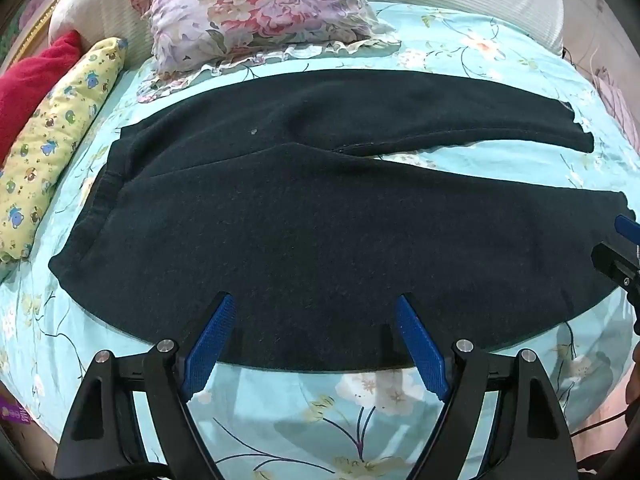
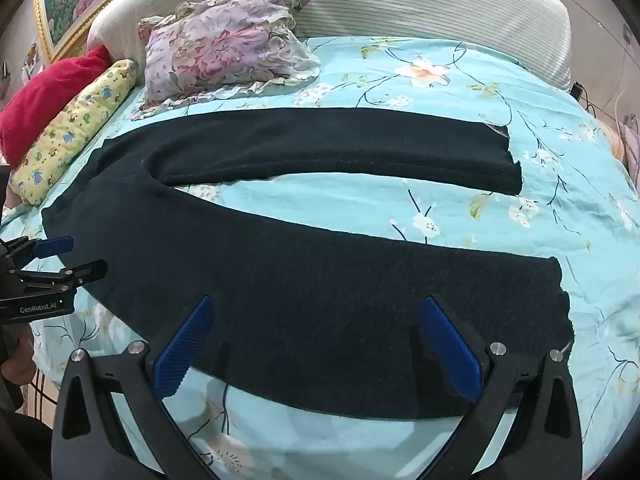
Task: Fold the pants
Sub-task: 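Move both grippers over the pants toward the leg hems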
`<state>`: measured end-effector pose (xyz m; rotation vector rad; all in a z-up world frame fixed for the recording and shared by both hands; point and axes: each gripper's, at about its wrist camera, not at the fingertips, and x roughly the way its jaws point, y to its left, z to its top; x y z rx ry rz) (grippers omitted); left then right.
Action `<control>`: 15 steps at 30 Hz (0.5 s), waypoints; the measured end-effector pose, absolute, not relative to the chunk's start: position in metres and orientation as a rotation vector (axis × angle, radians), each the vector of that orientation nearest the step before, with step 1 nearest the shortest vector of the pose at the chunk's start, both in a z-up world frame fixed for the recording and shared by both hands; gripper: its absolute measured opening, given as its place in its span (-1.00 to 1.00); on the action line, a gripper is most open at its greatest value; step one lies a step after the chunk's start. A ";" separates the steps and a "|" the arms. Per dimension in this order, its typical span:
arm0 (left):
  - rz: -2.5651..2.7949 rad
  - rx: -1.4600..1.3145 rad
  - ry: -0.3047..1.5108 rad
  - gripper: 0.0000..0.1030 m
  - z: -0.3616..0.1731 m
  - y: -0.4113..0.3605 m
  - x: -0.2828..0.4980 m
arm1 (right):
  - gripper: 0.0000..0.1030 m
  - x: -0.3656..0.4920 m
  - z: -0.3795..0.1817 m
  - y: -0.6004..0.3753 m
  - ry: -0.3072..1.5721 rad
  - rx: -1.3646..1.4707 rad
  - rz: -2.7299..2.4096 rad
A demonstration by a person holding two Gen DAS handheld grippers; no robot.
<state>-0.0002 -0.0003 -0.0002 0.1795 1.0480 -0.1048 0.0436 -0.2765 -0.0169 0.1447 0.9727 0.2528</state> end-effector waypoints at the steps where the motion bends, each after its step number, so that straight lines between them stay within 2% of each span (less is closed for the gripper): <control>1: -0.105 0.180 1.048 0.61 0.000 -0.001 -0.001 | 0.99 0.044 -0.017 -0.277 0.972 0.145 0.252; 15: -0.104 0.176 1.051 0.61 0.001 -0.009 0.002 | 0.99 0.044 -0.016 -0.280 0.971 0.153 0.248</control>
